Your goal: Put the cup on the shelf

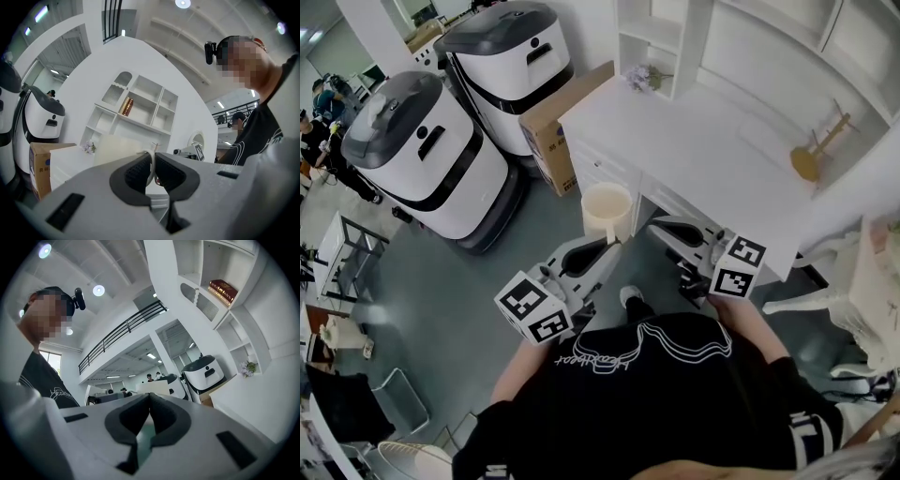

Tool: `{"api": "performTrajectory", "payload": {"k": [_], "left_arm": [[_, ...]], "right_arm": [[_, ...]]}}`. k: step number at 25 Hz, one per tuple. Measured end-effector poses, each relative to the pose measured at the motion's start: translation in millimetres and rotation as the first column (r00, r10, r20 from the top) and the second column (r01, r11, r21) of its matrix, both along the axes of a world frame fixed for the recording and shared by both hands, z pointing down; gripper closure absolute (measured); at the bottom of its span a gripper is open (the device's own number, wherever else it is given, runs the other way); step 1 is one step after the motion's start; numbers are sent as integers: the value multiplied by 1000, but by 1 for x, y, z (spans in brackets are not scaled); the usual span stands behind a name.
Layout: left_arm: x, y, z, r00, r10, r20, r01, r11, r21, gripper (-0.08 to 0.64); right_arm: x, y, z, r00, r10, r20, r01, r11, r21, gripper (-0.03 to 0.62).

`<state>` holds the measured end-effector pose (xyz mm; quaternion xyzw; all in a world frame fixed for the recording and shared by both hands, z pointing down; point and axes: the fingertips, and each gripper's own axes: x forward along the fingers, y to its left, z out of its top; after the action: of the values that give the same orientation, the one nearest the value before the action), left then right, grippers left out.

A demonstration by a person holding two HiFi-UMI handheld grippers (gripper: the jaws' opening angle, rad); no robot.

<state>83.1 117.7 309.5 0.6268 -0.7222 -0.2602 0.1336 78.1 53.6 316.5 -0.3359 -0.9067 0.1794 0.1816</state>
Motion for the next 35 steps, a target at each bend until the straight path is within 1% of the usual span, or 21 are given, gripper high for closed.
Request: {"api": "performTrajectory", "payload": {"k": [6,11,16,18,25,30,35], "left_arm": [[-76,-43,11,1000,-7,-11,6,1000,-9,525],[-143,-81,17,1000,-11,1,11,1000,-13,525],[-197,-116,23,1000,-4,4,4,1000,-4,525],[-211,-124,24,1000,2,8,-2,1000,-2,525],[-242,-141,32,1000,25,18,-25,1000,10,525],[-274,-154,43,997,70,25,-71,997,20,525],[-315,-171,48,991,133,31,-134,990,40,525]], "right_arm": [[-80,-41,10,1000,-14,-2,14,1000,-17,586],[-145,-79,14,1000,-18,9,18,1000,-18,586],[-200,-116,17,999,-13,31,14,1000,-28,586],[-213,-125,19,999,-6,36,7,1000,-24,586],[-239,-140,32,999,14,35,-13,1000,-7,586],[-268,-148,42,998,47,33,-47,999,5,586],[-304,-165,45,993,107,44,-108,994,22,586]]}}
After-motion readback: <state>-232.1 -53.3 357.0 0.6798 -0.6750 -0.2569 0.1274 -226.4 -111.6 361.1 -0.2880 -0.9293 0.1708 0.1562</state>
